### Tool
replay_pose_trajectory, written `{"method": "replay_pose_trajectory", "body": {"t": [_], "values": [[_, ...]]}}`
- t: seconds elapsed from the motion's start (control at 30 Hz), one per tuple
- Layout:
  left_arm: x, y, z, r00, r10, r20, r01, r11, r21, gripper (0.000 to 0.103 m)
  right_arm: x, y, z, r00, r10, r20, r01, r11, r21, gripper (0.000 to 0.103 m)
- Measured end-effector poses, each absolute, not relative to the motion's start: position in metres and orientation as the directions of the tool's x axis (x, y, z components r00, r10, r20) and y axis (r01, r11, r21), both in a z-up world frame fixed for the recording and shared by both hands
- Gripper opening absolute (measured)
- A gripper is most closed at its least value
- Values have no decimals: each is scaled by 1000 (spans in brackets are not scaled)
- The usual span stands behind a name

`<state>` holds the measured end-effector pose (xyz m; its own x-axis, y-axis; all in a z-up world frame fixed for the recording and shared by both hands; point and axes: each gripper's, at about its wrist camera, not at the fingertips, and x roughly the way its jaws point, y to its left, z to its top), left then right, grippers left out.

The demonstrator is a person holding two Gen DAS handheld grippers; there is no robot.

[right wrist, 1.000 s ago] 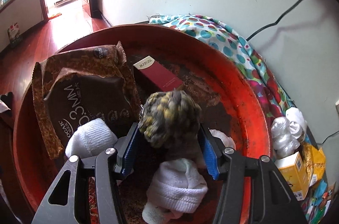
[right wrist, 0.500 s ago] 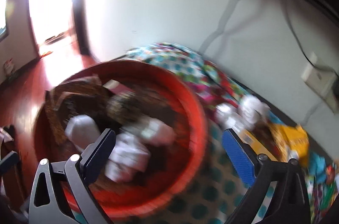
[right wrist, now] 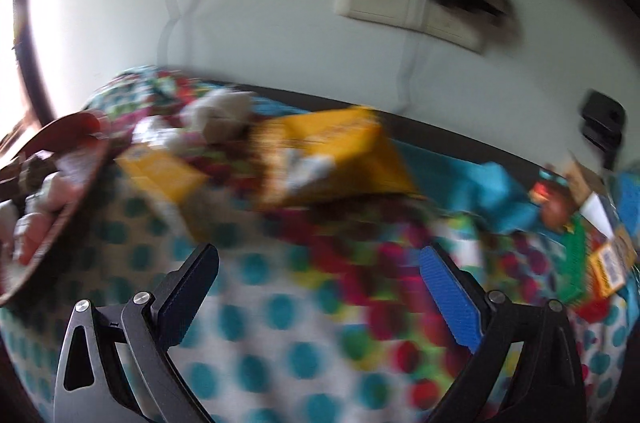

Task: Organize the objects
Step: 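Reach the left gripper to the yellow box and grasp it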

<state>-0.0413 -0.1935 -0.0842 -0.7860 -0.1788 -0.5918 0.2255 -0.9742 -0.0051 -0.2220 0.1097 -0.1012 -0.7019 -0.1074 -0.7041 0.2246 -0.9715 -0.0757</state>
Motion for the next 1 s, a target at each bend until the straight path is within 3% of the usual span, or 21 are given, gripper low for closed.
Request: {"method": "replay_pose_trajectory", "body": {"t": [0.13,0.4,0.57,1.0], "values": [[-50,-171,-90,-773,-142,-619,164,-986,21,93,-242,151,-112,-705,-41,-708,133,-988,-75,101],[-108,-114,-70,-779,-21,-627,23,-1000,5,93,-260,200,-124,-674,-85,-733,17,-995,100,103],[-167,-74,-54,-789,11,-615,-60,-996,59,93,-273,199,-135,-611,-122,-782,33,-991,128,103],[-291,-46,-72,-667,89,-739,-279,-950,137,93,-266,202,-130,-633,-179,-753,52,-980,190,103]]}}
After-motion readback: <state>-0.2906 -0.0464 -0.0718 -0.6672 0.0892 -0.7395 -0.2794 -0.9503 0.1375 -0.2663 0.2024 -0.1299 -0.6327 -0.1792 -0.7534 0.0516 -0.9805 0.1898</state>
